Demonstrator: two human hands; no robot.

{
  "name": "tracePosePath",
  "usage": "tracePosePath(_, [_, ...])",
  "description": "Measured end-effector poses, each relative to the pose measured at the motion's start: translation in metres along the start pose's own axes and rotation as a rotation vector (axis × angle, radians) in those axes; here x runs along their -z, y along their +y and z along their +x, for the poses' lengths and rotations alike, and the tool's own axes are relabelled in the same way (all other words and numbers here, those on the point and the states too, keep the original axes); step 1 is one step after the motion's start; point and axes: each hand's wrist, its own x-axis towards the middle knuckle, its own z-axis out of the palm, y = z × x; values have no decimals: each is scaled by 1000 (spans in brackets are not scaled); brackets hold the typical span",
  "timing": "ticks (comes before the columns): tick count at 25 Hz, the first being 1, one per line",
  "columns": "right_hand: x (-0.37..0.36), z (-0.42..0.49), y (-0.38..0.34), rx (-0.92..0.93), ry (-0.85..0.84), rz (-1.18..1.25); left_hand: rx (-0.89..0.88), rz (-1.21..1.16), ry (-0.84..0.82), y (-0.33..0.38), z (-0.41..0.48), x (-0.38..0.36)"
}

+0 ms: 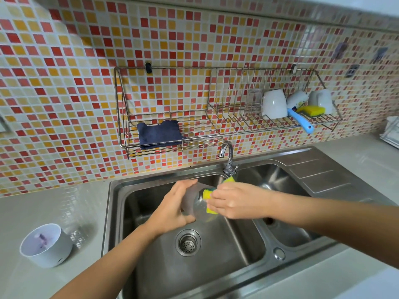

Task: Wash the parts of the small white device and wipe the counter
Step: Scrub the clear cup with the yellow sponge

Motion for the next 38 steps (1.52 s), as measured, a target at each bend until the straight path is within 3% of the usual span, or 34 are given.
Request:
tracePosePath(4, [5,3,-10,-185,49,340,61,-39,121,5,-3,-5])
tracePosePath(8, [14,-3,-10,-185,-13,266,18,6,136,6,-2,-3])
tracePosePath(12, [16,5,-15,-245,-87,430,46,-26,202,17,0,-13])
tracePosePath(15, [20,1,-7,-153,-99,206,23,-52,217,23,1,-14])
tracePosePath(19, [23,-6,17,-46,-54,89,-17,-112,43,27,2,-4])
tracePosePath(21, [19,-3,11,-7,-24,63,-19,-89,64,26,3,-6])
tracePosePath(24, [17,3,-3,-209,-57,334,-5,-83,150,26,5,-13])
tracePosePath(26, [21,3,-4,-219,-129,419,14,-92,206,24,5,-14])
tracePosePath(34, [15,2,-9,-188,-114,202,51,-120,230,27,7,-21])
tracePosePath(38, [13,-9,7,-118,-57,105,73,-171,4,23,6,-11])
